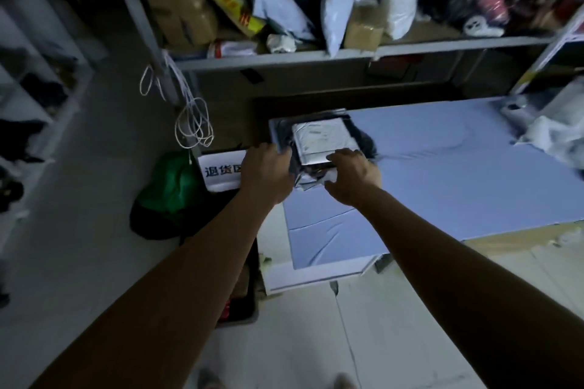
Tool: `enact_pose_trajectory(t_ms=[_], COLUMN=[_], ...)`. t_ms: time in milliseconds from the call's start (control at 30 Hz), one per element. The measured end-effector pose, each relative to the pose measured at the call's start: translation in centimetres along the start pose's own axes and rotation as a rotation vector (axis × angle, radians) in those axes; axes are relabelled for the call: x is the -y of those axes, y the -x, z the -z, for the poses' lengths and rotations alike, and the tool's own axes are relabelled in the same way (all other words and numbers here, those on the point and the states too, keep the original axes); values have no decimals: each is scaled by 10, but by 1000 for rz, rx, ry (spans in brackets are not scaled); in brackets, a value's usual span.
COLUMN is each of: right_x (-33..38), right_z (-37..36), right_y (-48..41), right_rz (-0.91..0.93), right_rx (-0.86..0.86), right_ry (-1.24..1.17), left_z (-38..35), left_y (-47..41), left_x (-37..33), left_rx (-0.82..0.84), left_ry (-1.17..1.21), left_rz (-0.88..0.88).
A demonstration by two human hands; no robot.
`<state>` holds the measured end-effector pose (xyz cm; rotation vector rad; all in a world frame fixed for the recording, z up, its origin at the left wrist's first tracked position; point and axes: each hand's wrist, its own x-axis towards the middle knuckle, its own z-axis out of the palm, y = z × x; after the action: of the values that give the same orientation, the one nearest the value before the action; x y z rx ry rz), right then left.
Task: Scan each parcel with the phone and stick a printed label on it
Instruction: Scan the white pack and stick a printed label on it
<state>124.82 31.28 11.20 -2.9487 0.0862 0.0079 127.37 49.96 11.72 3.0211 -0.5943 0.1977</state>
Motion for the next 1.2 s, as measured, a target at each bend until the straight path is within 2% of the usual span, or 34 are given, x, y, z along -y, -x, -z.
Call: enact_pose_trajectory(t_ms=[133, 233, 467, 600, 733, 867, 1033, 1200], right_x=[-69, -107, -149, -156, -157, -155, -151, -151], right_z=[31, 46, 35, 2, -46, -88, -107, -111], right_y=[14, 12, -33, -86, -148, -203, -247, -254], right_rz=[15, 14, 11, -7, -76, -117, -159, -194], right_rx=[25, 46, 105, 158, 252, 294, 218, 274], right_ry=[36, 38, -68, -218, -320, -329, -404, -516], left_z=[10, 7, -20, -60, -112, -157, -183, -175], left_y=[-9, -17, -48, -78, -122, -159, -186, -195], left_x=[-67, -95, -90, -64, -44, -40, -46, -66], left_rx=[-11, 50, 221, 291, 324, 362, 213, 90], left_ry=[-108, -124, -75, 100, 387, 578, 811, 719], left_rz=[-9, 41, 197, 295, 427, 543, 735, 849])
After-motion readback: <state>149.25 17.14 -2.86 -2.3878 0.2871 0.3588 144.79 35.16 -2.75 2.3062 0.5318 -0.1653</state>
